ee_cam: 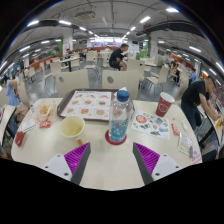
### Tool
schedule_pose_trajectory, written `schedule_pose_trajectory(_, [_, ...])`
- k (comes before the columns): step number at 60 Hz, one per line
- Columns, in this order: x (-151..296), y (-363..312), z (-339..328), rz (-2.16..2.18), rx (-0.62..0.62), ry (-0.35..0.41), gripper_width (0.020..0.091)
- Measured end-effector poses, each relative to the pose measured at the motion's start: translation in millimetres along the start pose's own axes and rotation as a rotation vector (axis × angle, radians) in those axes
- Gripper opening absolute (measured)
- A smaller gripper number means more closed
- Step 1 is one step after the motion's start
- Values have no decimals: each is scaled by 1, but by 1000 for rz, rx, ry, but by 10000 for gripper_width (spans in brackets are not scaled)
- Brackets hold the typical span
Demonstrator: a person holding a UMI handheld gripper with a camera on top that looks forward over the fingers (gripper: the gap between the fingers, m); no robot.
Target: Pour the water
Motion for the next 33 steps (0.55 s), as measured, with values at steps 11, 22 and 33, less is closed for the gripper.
schedule_pose_trajectory(11, [-28,-41,-74,-10,-14,-16,850])
schedule_pose_trajectory(22, [-47,-64,-109,-11,-12,-20,849])
schedule_pose_trajectory(33, [-55,-68,-122,-19,-16,-25,850])
Point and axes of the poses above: the point between the fingertips, and its own axes, seen from behind it with the camera up: y to the right, x up, z forward, the way the camera looks, the point moved 10 cm from there along -z, backward, against the way the camera looks, and after that the axes turned 4 degrees about x, right-handed, at the moved point
